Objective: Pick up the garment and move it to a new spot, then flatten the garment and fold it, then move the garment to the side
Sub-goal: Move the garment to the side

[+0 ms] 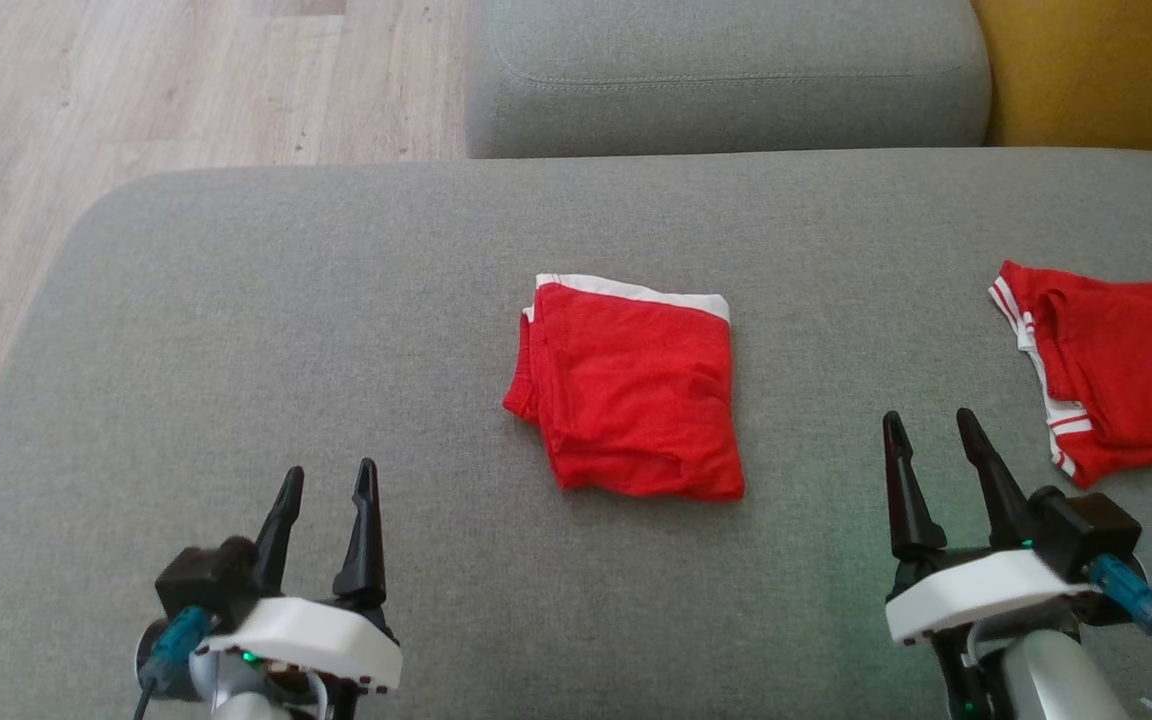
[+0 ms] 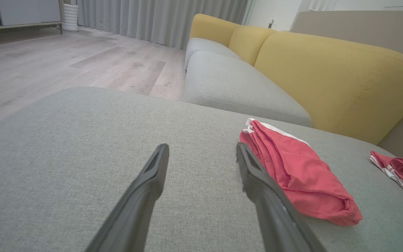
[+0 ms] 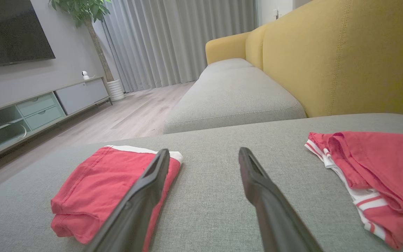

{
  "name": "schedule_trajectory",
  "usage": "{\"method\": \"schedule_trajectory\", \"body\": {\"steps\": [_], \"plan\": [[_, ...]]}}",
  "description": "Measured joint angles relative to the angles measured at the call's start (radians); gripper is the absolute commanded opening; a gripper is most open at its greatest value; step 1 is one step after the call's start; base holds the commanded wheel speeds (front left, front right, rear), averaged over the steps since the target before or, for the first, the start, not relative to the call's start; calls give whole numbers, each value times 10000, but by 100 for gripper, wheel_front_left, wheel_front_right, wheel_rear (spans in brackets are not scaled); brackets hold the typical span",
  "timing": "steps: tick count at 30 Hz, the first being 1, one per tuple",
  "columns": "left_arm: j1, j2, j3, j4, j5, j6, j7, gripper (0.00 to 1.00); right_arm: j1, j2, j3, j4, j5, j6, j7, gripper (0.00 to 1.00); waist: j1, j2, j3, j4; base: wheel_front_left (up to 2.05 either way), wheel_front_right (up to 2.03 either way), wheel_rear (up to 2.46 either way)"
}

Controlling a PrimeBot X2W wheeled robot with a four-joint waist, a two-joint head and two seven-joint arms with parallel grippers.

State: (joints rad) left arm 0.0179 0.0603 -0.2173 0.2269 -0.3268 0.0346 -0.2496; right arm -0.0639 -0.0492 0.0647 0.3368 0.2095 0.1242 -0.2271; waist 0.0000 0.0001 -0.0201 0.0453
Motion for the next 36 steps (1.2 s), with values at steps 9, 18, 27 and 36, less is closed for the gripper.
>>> {"method": "schedule_trajectory", "body": {"steps": [9,18,27,36], "plan": [[12,-25,35,0,100,-8,0,100,33,2,2,12,-75,0,150,100,0,0,4,19,0,0,0],[13,-46,35,-8,104,-12,0,100,-119,4,0,232,-238,0,803,100,0,0,153,87,0,0,0],[-102,-71,21,-161,176,-94,0,100,-2256,2,107,464,-282,0,3055,100,2,0,579,364,0,0,0],[-456,-88,-247,-372,-61,10,0,100,-3683,-100,35,2297,119,0,5076,100,2,0,1196,1056,0,0,0]]}}
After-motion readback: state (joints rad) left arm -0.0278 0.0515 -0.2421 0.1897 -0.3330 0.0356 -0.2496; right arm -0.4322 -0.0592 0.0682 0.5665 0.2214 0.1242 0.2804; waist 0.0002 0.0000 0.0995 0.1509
